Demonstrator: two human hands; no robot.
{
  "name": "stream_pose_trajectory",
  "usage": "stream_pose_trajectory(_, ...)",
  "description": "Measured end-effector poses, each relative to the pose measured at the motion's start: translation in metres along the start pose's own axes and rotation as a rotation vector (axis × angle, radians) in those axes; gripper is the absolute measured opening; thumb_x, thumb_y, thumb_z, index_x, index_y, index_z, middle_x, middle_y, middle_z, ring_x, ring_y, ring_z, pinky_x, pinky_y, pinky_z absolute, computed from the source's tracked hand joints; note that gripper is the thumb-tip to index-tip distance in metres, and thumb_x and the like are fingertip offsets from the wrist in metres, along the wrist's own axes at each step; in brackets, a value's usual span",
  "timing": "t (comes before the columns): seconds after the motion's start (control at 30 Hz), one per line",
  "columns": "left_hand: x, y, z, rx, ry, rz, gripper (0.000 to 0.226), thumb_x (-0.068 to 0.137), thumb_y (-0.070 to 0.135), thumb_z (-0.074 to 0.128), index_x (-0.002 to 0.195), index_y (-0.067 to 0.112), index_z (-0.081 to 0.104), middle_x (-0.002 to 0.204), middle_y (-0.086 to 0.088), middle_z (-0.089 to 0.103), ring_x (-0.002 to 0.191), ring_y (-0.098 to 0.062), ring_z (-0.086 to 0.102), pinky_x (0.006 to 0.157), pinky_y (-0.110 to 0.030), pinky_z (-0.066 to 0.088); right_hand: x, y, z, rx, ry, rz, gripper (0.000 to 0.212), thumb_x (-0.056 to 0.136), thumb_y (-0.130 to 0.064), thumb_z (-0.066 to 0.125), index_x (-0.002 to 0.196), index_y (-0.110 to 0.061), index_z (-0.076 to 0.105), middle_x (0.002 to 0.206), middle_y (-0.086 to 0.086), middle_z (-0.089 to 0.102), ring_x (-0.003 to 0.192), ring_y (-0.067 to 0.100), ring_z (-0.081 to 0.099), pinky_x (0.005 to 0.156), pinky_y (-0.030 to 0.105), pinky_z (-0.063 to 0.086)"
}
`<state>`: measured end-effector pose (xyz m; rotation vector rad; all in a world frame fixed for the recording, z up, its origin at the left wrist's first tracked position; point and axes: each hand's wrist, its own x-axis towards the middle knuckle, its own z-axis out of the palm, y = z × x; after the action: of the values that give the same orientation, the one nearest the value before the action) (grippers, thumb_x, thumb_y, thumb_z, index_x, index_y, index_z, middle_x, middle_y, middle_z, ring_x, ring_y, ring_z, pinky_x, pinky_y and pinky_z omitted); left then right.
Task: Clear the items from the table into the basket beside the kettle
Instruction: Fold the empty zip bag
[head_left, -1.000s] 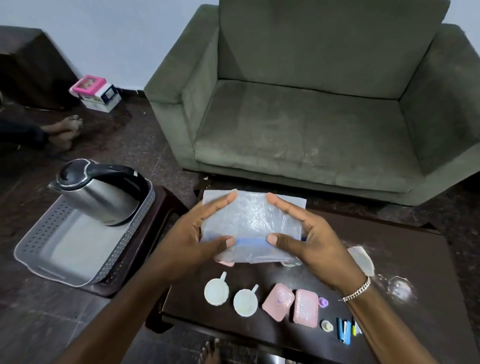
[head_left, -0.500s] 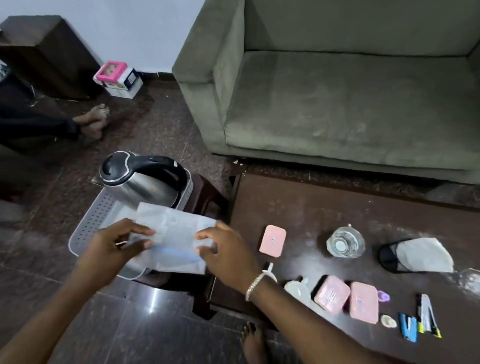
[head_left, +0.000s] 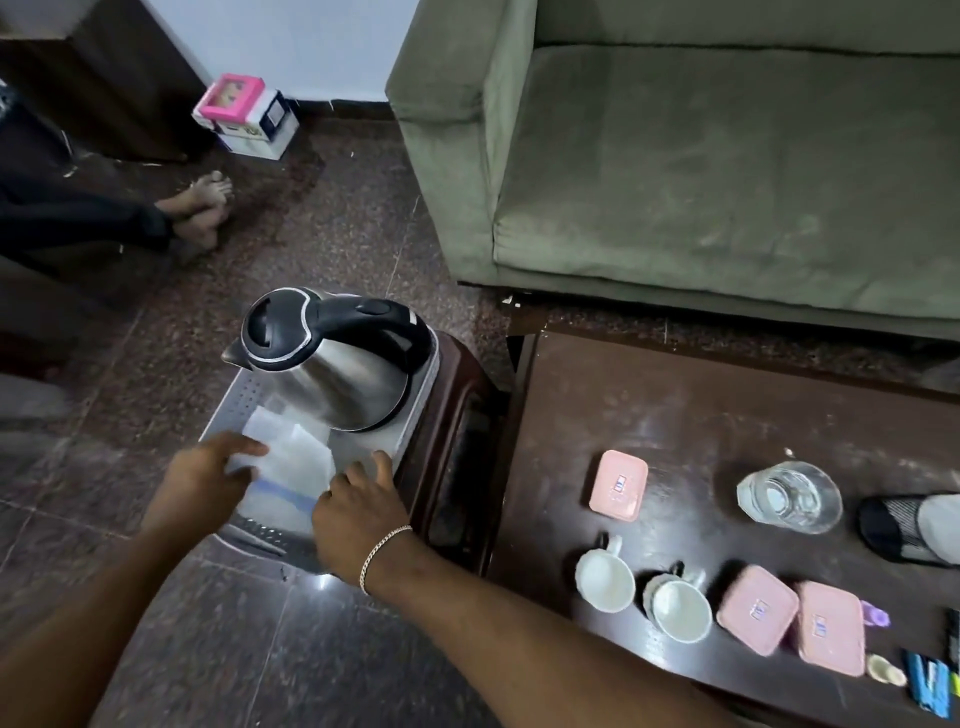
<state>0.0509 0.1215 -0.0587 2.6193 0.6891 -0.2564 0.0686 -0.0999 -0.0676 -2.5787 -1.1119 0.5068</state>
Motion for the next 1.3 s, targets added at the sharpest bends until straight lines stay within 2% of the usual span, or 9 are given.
stream_pose_trajectory(0.1,0.007,-0.003,0.019,0.053,-0.074,-0.023,0.027,0.084,-0.004,0.076,0.104,0.014,0.077,0.112,-0.012,0.075,0.087,-0.028,0.069,0.080,-0.031,0.052,0.006,-0.002,0.007,-0.044,-0.069,0.022,0.028,0.095,-0.020,0.052,0.107,-0.014,0.076,0.113,0.013,0.070,0.117,0.032,0.052,0.119,0.057,0.012)
stream_pose_trajectory(0.2,0.011,-0.009,0.034,0.117,-0.113,-0.021,0.028,0.082,-0.004,0.078,0.106,0.010,0.077,0.116,-0.015,0.073,0.101,-0.039,0.068,0.089,-0.042,0.051,0.009,0.002,0.015,-0.085,-0.097,0.016,0.029,0.096,-0.021,0.049,0.107,-0.018,0.076,0.113,0.011,0.070,0.118,0.031,0.052,0.119,0.057,0.011)
stream_pose_trajectory(0.53,0.017,-0.017,0.039,0.388,-0.121,0.083,0.047,0.068,0.016,0.094,0.112,0.015,0.076,0.113,-0.019,0.057,0.109,-0.049,0.051,0.092,-0.055,0.048,0.040,-0.010,0.018,-0.085,0.010,0.167,0.031,0.096,-0.022,0.049,0.111,-0.019,0.076,0.125,0.009,0.045,0.115,0.030,0.032,0.096,0.050,0.026)
stream_pose_trajectory(0.63,0.020,-0.007,0.040,0.349,-0.245,0.134,0.055,0.074,0.012,0.086,0.126,0.014,0.066,0.114,-0.017,0.056,0.107,-0.043,0.059,0.091,-0.046,0.050,0.049,-0.016,0.021,-0.050,0.072,0.067,0.028,0.094,-0.018,0.053,0.112,-0.015,0.074,0.123,0.009,0.048,0.114,0.034,0.039,0.092,0.049,0.035)
stream_pose_trajectory(0.77,0.018,0.000,0.041,0.284,-0.292,0.154,0.059,0.079,0.020,0.077,0.135,0.018,0.057,0.117,-0.015,0.056,0.106,-0.039,0.062,0.088,-0.039,0.050,0.056,-0.013,0.024,0.016,-0.118,-0.033,0.034,0.099,-0.018,0.052,0.131,-0.013,0.060,0.139,0.012,0.045,0.126,0.040,0.041,0.097,0.052,0.043)
stream_pose_trajectory(0.9,0.019,-0.006,0.042,0.315,-0.300,0.154,0.077,0.074,0.031,0.087,0.142,0.021,0.052,0.123,-0.016,0.052,0.112,-0.040,0.058,0.096,-0.041,0.046,0.067,-0.006,0.021,-0.010,-0.323,0.015,0.044,0.099,-0.045,0.048,0.131,-0.020,0.063,0.145,0.011,0.044,0.130,0.040,0.040,0.099,0.052,0.040)
stream_pose_trajectory(1.0,0.015,-0.010,0.047,0.330,-0.307,0.108,0.084,0.074,0.034,0.088,0.146,0.026,0.045,0.129,-0.014,0.047,0.117,-0.041,0.052,0.103,-0.044,0.043,0.070,-0.002,0.022,-0.105,-0.432,0.006,0.040,0.098,-0.039,0.054,0.133,-0.022,0.062,0.144,0.009,0.046,0.132,0.039,0.041,0.104,0.050,0.038)
stream_pose_trajectory(1.17,0.008,-0.004,0.051,0.359,-0.292,0.051,0.086,0.079,0.032,0.085,0.150,0.021,0.038,0.135,-0.017,0.042,0.120,-0.044,0.049,0.103,-0.050,0.043,0.067,-0.005,0.023,-0.184,-0.342,-0.038,0.034,0.102,-0.024,0.048,0.131,-0.017,0.064,0.141,0.011,0.050,0.129,0.036,0.047,0.102,0.046,0.041)
stream_pose_trajectory(1.3,-0.002,0.004,0.044,0.283,-0.167,0.032,0.077,0.079,0.024,0.083,0.146,0.010,0.047,0.133,-0.023,0.045,0.119,-0.047,0.048,0.102,-0.053,0.044,0.046,-0.001,0.008,-0.008,-0.069,-0.169,0.030,0.097,-0.009,0.050,0.121,-0.010,0.067,0.125,0.015,0.056,0.111,0.037,0.057,0.093,0.047,0.048)
